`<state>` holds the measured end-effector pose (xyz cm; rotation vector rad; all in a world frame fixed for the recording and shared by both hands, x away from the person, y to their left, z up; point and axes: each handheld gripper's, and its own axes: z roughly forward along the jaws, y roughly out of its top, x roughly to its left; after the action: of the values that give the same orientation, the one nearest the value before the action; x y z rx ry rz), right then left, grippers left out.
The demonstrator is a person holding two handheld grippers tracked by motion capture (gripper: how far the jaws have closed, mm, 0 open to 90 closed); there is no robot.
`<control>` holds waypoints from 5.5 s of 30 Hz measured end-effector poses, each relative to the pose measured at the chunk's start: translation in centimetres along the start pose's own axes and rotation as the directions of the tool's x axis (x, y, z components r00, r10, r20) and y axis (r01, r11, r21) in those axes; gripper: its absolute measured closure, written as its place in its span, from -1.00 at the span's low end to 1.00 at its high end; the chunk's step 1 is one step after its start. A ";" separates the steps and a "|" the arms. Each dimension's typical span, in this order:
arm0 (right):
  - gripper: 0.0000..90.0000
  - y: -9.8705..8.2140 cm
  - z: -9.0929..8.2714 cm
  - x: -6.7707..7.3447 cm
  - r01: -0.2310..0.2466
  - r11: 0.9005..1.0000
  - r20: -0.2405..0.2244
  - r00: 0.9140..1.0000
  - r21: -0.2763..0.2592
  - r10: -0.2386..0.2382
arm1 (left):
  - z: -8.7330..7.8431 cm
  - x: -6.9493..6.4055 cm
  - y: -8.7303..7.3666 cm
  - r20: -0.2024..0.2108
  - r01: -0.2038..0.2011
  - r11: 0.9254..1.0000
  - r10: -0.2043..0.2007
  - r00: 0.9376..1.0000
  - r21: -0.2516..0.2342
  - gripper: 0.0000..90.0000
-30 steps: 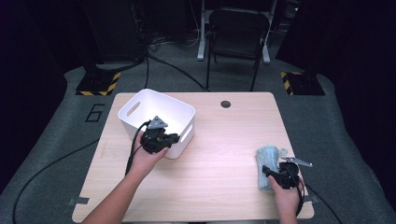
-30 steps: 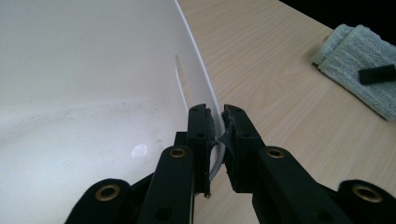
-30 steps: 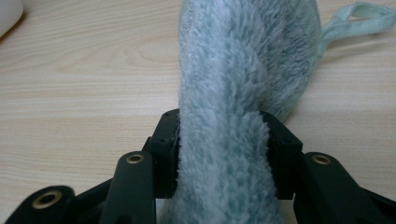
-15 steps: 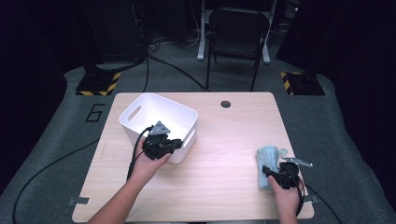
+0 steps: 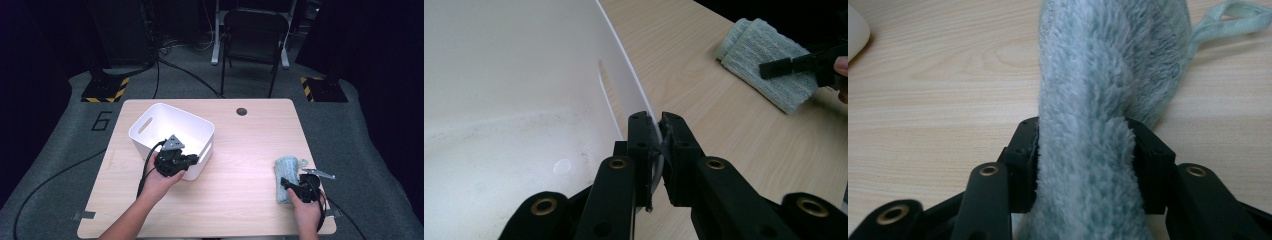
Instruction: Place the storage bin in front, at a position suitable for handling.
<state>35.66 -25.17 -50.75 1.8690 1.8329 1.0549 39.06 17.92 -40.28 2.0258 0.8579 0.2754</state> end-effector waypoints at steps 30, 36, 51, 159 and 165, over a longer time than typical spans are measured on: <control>0.18 0.0 0.0 -0.1 0.009 1.000 0.001 1.000 -0.004 -0.009 | 0.4 -3.9 -0.3 0.049 -0.055 0.998 0.054 0.997 0.012 0.85; 0.18 -0.1 0.0 0.0 0.002 1.000 0.002 1.000 -0.003 -0.002 | 0.5 -4.4 -0.5 0.066 -0.045 0.999 0.045 0.997 0.006 0.84; 0.16 0.1 0.3 0.1 0.009 1.000 0.000 1.000 0.000 -0.009 | 1.2 -6.3 -0.3 0.116 -0.063 0.998 0.061 0.991 0.010 0.82; 0.08 -0.2 0.1 0.4 -0.003 1.000 -0.010 1.000 0.004 0.003 | -6.4 8.5 -4.6 -0.208 0.196 0.980 -0.199 0.958 -0.038 0.57; 0.08 -0.2 0.0 0.4 -0.004 1.000 -0.013 1.000 0.007 0.004 | -6.3 8.3 -4.6 -0.225 0.186 0.982 -0.190 0.955 -0.041 0.59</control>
<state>35.45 -24.79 -50.81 1.8749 1.8432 1.0656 39.90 29.26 -41.43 1.9014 1.1792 0.4131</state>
